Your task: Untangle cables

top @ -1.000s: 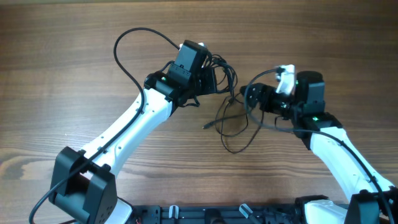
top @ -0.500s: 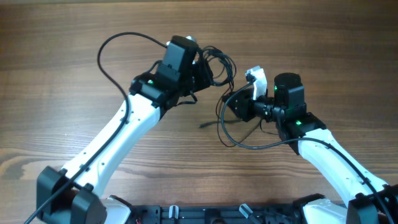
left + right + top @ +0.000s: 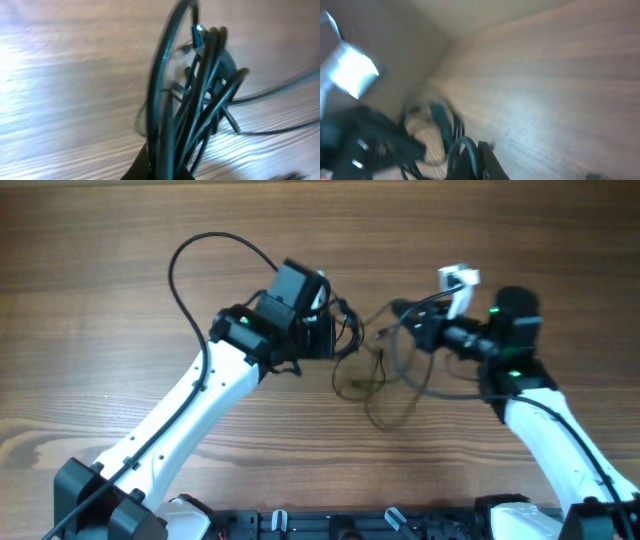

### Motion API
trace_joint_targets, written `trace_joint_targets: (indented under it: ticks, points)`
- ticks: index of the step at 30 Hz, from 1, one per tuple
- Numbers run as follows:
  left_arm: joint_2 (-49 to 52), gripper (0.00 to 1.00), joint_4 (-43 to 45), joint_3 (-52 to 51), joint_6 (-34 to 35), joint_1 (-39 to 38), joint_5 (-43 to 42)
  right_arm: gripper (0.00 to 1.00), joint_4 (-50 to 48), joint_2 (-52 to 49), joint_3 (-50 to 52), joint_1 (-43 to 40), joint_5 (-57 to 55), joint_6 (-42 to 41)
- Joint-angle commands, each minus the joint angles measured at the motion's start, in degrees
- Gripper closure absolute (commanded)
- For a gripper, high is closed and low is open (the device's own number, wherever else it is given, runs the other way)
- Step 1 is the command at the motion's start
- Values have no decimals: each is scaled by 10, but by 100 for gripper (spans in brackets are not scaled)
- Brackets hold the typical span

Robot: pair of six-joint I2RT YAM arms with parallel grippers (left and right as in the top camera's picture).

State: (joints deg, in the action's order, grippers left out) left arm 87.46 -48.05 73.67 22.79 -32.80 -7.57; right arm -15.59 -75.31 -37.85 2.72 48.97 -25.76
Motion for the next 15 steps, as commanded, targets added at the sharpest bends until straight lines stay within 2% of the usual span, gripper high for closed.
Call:
trace_joint_targets:
  ticks: [1,4,6,8,10,13,15]
  points:
    - [7,96,-45,2,-125,-7,54,96,-13,19,-1,-72,59,-59]
    - [7,79,-67,2,-117,-2,92,96,0,19,-1,-129,60,-86]
    - [7,48,-66,2,-61,4,136,96,11,19,-1,-160,63,-107]
    - [7,38,-57,2,-5,12,166,96,15,19,-1,-181,86,-106]
    - [7,37,-33,2,42,21,173,96,15,19,-1,-184,113,-102]
    - [7,43,6,2,117,28,171,96,15,19,-1,-181,123,-102]
    - [7,42,28,2,147,28,154,96,15,19,-1,-176,129,-102]
